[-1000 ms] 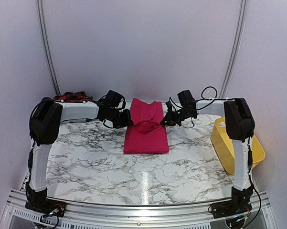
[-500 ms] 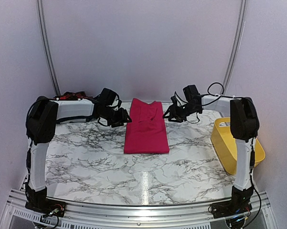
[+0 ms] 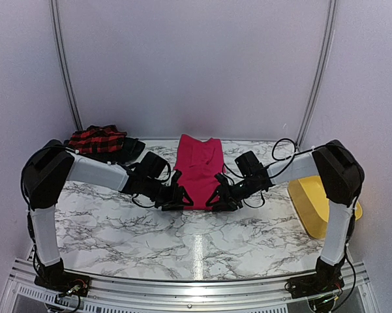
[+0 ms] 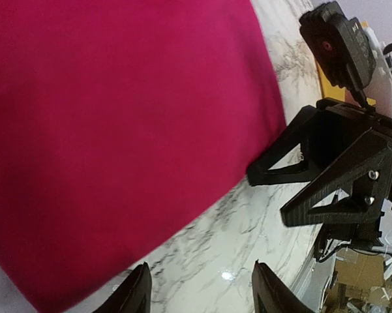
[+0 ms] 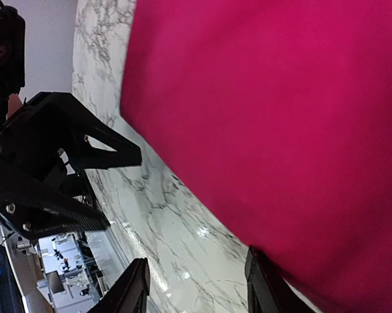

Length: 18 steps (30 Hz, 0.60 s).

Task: Fold and stack the mixed laundry pile
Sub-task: Smooth out the 2/3-rectangle-folded T-shirt at the center of the board.

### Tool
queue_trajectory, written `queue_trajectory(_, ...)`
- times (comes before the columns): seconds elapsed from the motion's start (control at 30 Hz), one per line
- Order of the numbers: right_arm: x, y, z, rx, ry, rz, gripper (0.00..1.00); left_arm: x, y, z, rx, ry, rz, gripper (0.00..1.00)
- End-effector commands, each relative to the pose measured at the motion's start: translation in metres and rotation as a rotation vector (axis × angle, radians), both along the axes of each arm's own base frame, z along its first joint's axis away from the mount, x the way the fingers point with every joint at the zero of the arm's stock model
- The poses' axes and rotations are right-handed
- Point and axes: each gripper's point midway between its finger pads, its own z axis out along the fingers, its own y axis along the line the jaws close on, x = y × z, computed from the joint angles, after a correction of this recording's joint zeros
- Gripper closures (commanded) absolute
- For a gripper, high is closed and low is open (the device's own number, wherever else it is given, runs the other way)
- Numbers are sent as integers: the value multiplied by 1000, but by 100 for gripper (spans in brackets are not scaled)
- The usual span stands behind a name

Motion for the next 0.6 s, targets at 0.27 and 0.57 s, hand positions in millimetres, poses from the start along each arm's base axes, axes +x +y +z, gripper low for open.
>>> queue_trajectory(0.27, -9, -55, -40, -34, 85, -93, 59, -8, 47, -26, -69, 92, 162, 48)
queue_trajectory(0.57, 1, -90, 0, -155, -60, -135, 61, -6, 88, -10, 53, 30, 239, 55)
